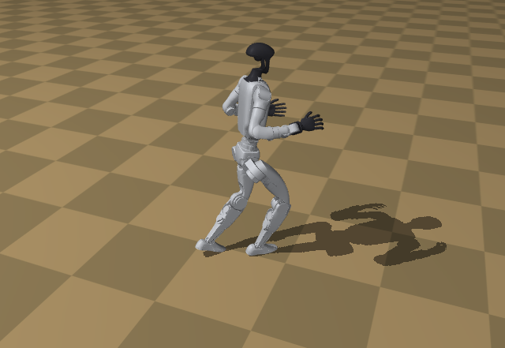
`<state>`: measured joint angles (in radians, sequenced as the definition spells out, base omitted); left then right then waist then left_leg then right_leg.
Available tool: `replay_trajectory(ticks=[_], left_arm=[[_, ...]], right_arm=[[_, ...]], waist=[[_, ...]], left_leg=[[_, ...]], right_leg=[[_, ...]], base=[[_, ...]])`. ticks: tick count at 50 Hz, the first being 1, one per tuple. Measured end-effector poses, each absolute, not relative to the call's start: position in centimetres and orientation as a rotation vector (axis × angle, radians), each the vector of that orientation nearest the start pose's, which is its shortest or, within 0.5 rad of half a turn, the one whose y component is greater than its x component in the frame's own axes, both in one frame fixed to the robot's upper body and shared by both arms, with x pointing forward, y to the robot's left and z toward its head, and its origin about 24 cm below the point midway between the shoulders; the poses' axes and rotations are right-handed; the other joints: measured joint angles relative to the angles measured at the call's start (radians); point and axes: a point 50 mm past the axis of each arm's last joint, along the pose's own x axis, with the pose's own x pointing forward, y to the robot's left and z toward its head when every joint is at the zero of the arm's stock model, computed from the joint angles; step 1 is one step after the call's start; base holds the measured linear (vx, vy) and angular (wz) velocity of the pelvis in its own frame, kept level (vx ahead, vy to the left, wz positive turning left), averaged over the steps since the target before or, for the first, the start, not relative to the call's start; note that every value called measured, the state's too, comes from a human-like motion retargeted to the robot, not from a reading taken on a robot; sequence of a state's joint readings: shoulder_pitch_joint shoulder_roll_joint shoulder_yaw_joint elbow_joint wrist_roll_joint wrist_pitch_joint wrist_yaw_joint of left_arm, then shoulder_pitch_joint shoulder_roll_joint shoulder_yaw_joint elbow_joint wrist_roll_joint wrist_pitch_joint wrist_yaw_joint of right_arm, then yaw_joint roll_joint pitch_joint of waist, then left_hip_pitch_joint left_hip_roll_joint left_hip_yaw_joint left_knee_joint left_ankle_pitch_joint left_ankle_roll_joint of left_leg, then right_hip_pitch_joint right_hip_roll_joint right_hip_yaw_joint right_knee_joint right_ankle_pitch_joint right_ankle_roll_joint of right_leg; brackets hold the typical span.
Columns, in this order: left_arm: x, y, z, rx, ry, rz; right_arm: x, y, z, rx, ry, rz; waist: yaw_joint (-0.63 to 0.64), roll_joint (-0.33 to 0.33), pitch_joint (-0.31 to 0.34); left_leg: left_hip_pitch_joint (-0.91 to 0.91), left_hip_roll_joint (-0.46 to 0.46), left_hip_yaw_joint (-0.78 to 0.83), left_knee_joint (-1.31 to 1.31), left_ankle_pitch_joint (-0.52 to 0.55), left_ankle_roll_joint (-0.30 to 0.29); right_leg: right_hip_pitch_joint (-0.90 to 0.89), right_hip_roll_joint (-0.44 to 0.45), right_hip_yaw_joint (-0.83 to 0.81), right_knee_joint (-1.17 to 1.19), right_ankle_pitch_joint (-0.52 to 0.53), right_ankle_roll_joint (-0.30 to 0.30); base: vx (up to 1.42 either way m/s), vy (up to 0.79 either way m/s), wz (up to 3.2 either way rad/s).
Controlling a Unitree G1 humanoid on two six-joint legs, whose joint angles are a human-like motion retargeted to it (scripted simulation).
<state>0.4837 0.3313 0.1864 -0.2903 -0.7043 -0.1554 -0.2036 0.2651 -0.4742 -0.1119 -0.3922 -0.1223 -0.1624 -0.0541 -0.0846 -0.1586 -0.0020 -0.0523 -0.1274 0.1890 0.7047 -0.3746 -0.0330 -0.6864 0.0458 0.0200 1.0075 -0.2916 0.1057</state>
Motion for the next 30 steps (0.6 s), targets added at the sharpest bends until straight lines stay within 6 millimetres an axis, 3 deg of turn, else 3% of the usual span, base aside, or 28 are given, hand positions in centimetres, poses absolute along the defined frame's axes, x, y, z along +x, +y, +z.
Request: replay_trajectory(ticks=[4,8,12,15,18,20,23,25,27,30], left_arm=[[15.5,25.0,8.0,-0.226,-0.159,-0.006],[15.5,24.7,8.9,-0.199,-0.167,-0.028],[15.1,24.4,9.2,-0.150,-0.130,-0.057],[15.3,24.5,9.2,-0.052,-0.095,-0.062],[15.2,24.6,8.5,-0.032,-0.070,-0.030],[14.6,24.4,7.7,-0.055,-0.047,-0.004],[13.7,24.1,6.7,-0.096,-0.020,0.007],[13.3,23.7,6.3,-0.122,-0.004,0.003],[13.1,23.4,6.0,-0.165,0.009,-0.006],[12.9,22.9,5.8,-0.216,0.025,-0.024]], right_arm=[[19.2,-22.2,11.3,-0.538,-0.302,-0.016],[19.5,-21.2,12.7,-0.475,-0.385,0.001],[19.9,-19.7,15.7,-0.446,-0.554,0.006],[20.5,-18.7,18.4,-0.459,-0.708,-0.025],[21.2,-17.5,20.1,-0.441,-0.808,-0.024],[21.2,-16.8,20.7,-0.422,-0.848,0.003],[21.2,-16.1,21.1,-0.407,-0.875,0.050],[21.4,-15.9,21.3,-0.415,-0.888,0.075],[21.5,-15.9,21.4,-0.439,-0.892,0.081],[21.7,-16.0,21.3,-0.473,-0.884,0.081]], waist=[[0.018,0.001,-0.021],[0.044,-0.005,-0.022],[0.072,-0.024,-0.016],[0.092,-0.055,-0.002],[0.125,-0.093,-0.010],[0.138,-0.123,-0.025],[0.136,-0.176,-0.055],[0.142,-0.192,-0.068],[0.141,-0.201,-0.064],[0.133,-0.196,-0.046]], left_leg=[[-0.133,0.034,0.000,0.096,0.100,-0.028],[-0.262,0.011,-0.017,0.153,0.053,-0.006],[-0.367,-0.046,-0.039,0.222,-0.140,0.096],[-0.441,-0.080,-0.035,0.283,-0.283,0.201],[-0.479,-0.101,-0.034,0.233,-0.207,0.213],[-0.487,-0.123,-0.048,0.130,-0.048,0.152],[-0.499,-0.163,-0.042,-0.099,0.272,0.041],[-0.522,-0.180,-0.047,-0.197,0.380,-0.013],[-0.567,-0.173,-0.023,-0.154,0.324,0.000],[-0.634,-0.122,0.023,0.055,0.131,0.072]], right_leg=[[0.039,-0.009,-0.005,-0.024,0.064,0.017],[0.048,-0.071,-0.003,0.167,-0.006,-0.022],[0.047,-0.183,0.015,0.462,-0.101,-0.070],[0.051,-0.243,0.040,0.633,-0.116,-0.064],[0.102,-0.249,0.059,0.646,-0.065,-0.040],[0.154,-0.239,0.059,0.575,-0.019,-0.009],[0.190,-0.231,0.055,0.400,0.058,0.040],[0.187,-0.217,0.050,0.295,0.081,0.059],[0.182,-0.217,0.041,0.234,0.018,0.052],[0.159,-0.223,0.030,0.196,-0.163,0.006]], base=[[-0.17,0.01,-0.33],[-0.27,0.03,-0.38],[-0.36,0.03,-0.33],[-0.41,0.02,-0.28],[-0.42,-0.04,-0.22],[-0.42,-0.09,0.14],[-0.44,-0.07,0.43],[-0.47,0.00,0.25],[-0.50,0.05,0.07],[-0.53,0.10,-0.23]])
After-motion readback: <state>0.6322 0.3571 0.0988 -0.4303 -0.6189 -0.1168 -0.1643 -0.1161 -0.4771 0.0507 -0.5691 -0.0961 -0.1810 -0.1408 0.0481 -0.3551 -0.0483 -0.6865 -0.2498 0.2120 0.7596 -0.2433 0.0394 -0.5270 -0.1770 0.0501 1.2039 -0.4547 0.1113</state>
